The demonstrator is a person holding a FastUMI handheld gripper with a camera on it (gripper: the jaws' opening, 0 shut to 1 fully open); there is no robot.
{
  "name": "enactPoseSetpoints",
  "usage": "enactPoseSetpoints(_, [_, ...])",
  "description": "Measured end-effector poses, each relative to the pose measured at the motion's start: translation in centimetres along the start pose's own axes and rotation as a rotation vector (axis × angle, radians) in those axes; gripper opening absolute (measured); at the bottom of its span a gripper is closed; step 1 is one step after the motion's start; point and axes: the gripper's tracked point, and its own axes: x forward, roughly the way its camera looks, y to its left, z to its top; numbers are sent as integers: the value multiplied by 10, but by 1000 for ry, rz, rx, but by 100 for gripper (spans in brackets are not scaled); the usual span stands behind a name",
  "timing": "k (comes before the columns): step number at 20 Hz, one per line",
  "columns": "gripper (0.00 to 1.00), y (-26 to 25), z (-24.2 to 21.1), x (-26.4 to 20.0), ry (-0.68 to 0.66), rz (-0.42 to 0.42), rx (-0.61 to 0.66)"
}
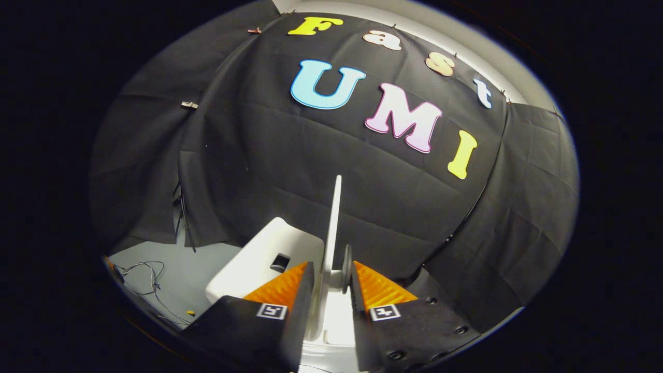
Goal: Open the toilet lid.
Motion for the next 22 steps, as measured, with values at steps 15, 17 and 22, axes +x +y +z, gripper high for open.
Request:
enactPoseSetpoints(15, [98,-21,34,-46,-36,113,140])
enactPoseSetpoints(17, [98,-34,46,-57,-62,123,166])
enactPoseSetpoints(22, [99,-69,69,-89,-123,144,206])
